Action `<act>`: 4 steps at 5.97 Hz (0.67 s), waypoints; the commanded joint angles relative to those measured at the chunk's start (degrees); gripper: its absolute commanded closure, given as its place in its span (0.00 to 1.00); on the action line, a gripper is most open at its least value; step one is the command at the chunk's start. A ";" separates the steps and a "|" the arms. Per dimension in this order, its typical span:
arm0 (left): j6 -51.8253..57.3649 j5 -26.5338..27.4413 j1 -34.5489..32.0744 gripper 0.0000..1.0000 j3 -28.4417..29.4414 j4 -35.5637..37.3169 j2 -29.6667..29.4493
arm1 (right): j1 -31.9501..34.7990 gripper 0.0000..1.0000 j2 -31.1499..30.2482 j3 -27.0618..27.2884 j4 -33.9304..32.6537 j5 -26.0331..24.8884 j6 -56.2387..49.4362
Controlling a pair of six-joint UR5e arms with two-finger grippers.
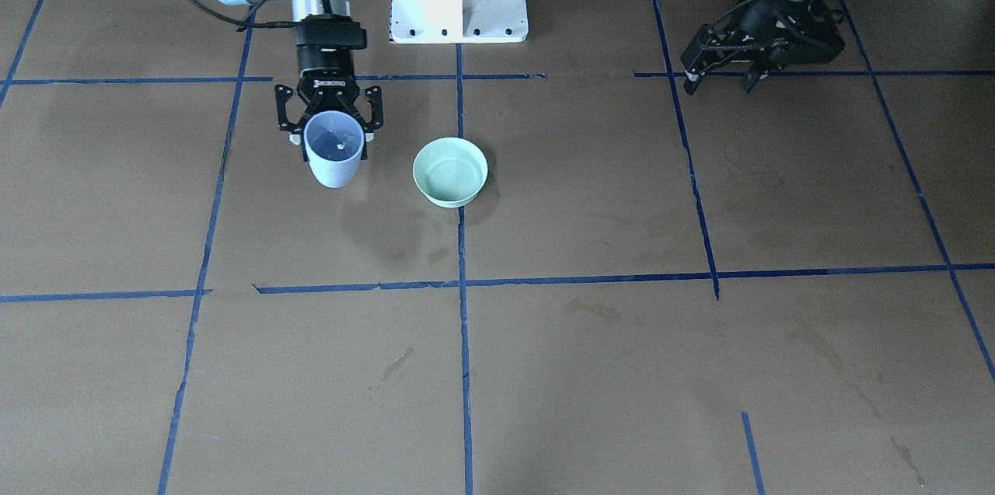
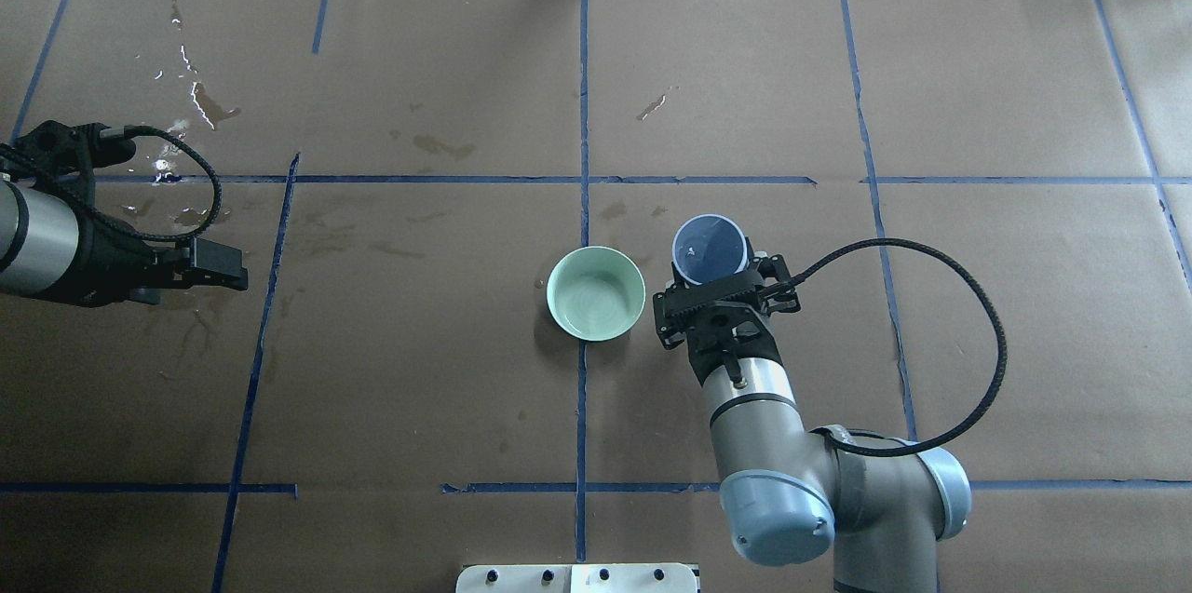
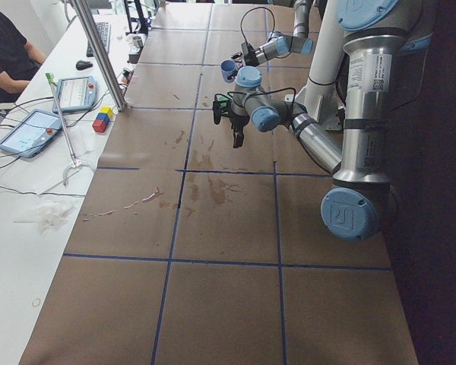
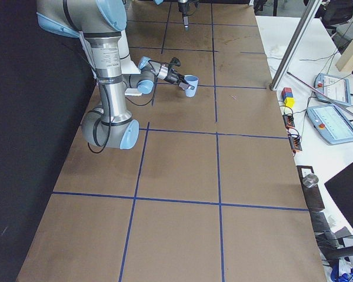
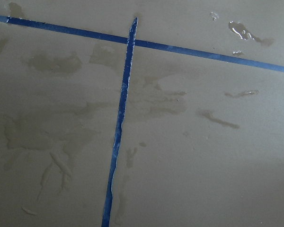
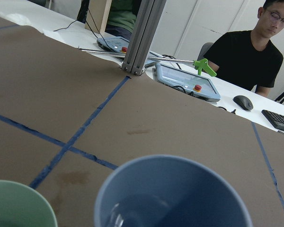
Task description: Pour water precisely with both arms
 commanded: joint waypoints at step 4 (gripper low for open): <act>0.00 0.00 0.09 0.00 -0.04 0.00 0.00 | -0.08 0.97 8.80 -2.74 -20.01 -0.99 -6.18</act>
